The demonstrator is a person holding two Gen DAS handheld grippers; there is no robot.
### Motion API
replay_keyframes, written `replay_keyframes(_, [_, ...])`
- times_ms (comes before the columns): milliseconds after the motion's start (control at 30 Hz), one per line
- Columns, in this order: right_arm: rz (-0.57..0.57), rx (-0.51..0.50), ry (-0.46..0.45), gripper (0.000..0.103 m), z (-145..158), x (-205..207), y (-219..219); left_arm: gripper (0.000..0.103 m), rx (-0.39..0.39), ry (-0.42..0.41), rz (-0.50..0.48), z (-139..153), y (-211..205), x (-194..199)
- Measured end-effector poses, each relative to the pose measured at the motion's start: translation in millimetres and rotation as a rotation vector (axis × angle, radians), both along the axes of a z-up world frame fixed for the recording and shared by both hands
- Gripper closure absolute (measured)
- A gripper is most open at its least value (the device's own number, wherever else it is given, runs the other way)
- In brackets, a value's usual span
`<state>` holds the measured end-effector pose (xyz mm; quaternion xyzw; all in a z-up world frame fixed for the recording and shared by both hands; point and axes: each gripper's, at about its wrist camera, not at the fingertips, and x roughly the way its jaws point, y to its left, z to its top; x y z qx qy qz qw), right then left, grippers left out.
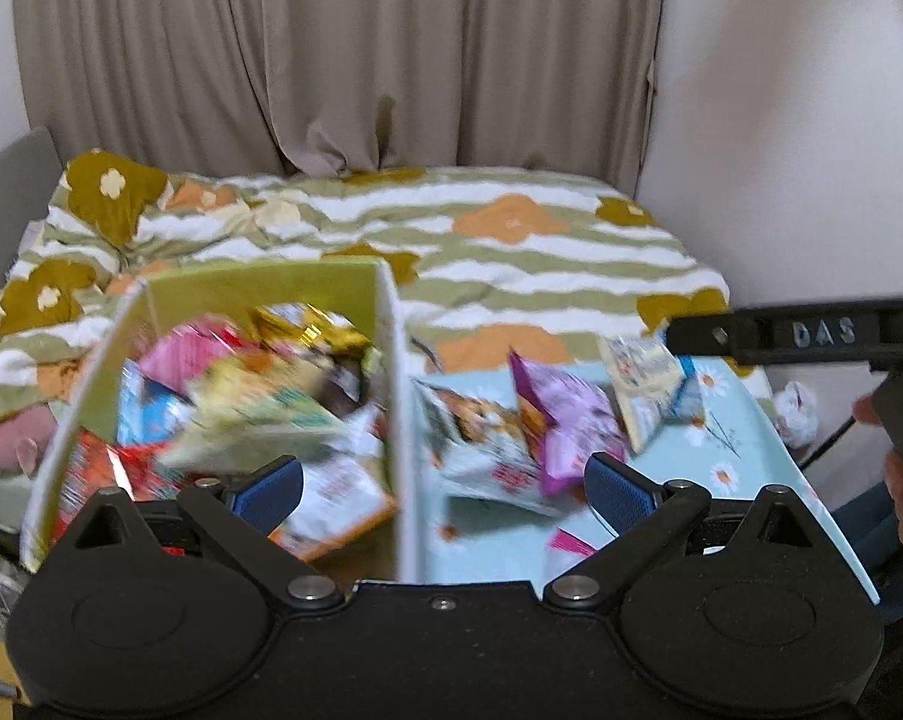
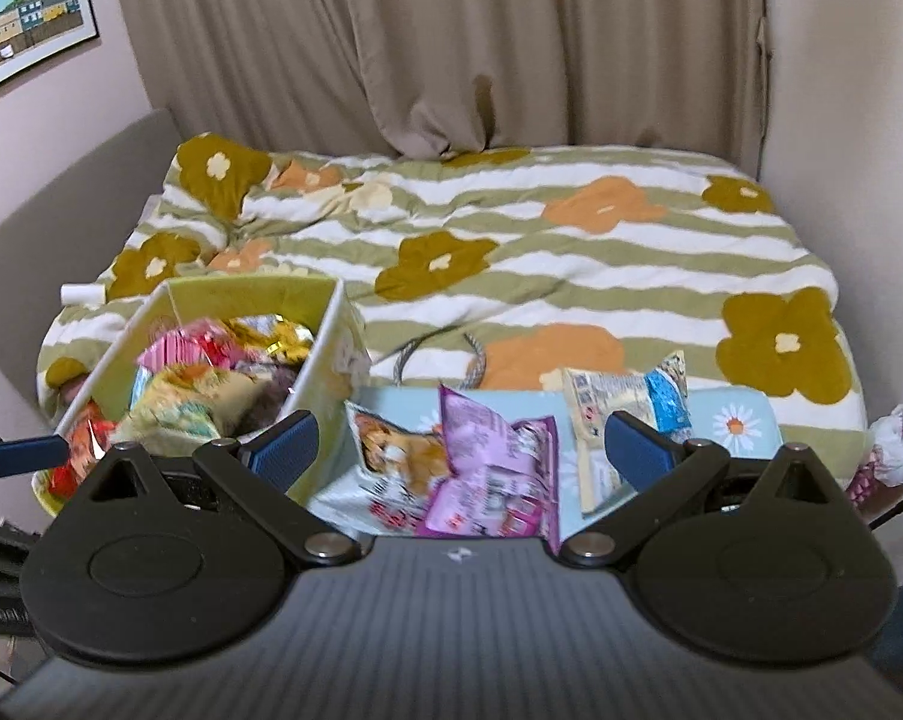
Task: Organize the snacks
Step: 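Move both tools back over the remaining bags on the daisy mat, then grasp the pink-white candy bag with the left tool while the right tool grasps the purple bag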
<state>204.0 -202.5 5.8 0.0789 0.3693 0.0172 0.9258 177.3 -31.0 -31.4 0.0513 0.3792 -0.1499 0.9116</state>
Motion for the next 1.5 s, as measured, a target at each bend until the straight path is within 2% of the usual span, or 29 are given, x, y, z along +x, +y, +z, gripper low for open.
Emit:
replay_keyframes(233, [0.075, 0.034, 0.052, 0.0, -25.7, 14.2, -34.4, 0.002, -0.013, 0.126, 0.011, -46.7, -43.3, 1.8])
replay_keyframes(433, [0.122, 0.076, 0.097, 0.0, -50.3, 35.3, -49.1, 0.002, -0.028, 0.226, -0.026, -92.7, -60.8, 9.7])
replay_keyframes(867, [0.152, 0.139, 0.196, 0.0, -109.1, 78.3, -49.6, 0.003, 0.141, 0.286, -0.285, -152.9, -100.5, 13.4])
replay_keyframes(1133, [0.122, 0.172, 0.235, 0.0, -128.6, 96.0, -42.5, 0.026, 0.167, 0.336, -0.301, -180.2, -101.1, 23.0])
replay_keyframes(1200, [0.113, 0.176, 0.243, 0.0, -132.2, 99.5, -41.5, 0.031, 0.168, 0.316, -0.3, -179.9, -99.6, 24.6])
replay_keyframes(1500, [0.075, 0.2, 0.274, 0.0, -145.1, 110.7, -38.3, 0.042, 0.123, 0.318, -0.206, -175.2, -78.6, 42.3])
